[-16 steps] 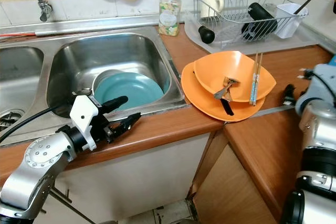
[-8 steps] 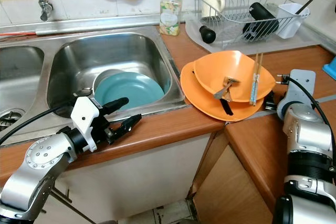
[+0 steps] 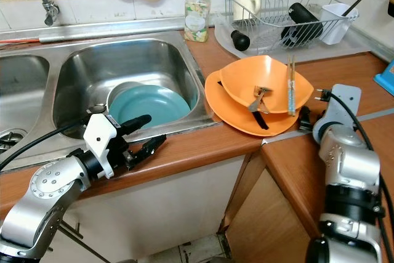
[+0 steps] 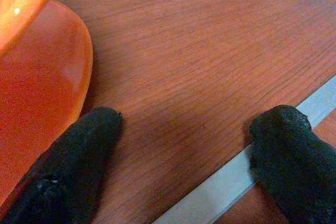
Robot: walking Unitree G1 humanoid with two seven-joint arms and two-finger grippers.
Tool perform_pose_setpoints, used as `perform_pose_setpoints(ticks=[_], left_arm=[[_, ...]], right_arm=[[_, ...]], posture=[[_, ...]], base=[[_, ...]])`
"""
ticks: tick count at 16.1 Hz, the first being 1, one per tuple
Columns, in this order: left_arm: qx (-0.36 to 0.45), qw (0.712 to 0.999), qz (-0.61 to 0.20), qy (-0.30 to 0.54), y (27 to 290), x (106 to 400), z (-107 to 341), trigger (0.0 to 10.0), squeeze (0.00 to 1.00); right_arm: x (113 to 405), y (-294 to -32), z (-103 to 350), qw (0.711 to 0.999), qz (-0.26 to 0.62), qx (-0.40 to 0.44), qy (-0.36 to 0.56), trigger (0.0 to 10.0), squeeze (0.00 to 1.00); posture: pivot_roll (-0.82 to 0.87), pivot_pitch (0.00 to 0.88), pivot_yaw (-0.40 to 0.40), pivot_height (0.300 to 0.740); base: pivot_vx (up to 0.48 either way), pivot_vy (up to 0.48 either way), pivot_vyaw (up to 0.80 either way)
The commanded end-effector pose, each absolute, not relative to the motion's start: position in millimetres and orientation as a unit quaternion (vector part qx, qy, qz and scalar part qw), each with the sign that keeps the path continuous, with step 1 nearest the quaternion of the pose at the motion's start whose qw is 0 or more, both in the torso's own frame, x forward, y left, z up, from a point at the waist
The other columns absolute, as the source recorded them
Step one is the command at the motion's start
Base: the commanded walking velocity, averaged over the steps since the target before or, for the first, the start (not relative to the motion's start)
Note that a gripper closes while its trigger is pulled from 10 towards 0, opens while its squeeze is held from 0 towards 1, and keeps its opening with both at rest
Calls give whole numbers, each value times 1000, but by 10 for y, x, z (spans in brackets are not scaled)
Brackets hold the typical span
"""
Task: Kitchen organization
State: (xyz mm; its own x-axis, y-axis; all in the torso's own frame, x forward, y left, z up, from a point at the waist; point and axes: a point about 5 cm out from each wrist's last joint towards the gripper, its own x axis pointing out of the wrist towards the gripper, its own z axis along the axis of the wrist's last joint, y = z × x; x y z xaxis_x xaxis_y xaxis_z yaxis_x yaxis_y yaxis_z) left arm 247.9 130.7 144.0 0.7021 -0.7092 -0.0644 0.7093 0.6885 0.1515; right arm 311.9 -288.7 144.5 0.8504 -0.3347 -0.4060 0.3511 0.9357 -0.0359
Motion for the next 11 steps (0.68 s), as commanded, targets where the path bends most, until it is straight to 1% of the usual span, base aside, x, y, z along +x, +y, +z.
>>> perform_pose_setpoints(ticks=[1,11], left_arm=[[93,914,-395,-7,1271,2471,1492,10000,0],[96,914,-394,-6,1289,2483,1499,10000,0]], right_arm=[[3127,-2785,1403,963,-154,36,218,10000,0],[3108,-2650,1471,966,-135,56,215,10000,0]], posture=[[-21,0,-1,740],[-18,0,2,740]], base=[[0,0,0],[0,0,0]])
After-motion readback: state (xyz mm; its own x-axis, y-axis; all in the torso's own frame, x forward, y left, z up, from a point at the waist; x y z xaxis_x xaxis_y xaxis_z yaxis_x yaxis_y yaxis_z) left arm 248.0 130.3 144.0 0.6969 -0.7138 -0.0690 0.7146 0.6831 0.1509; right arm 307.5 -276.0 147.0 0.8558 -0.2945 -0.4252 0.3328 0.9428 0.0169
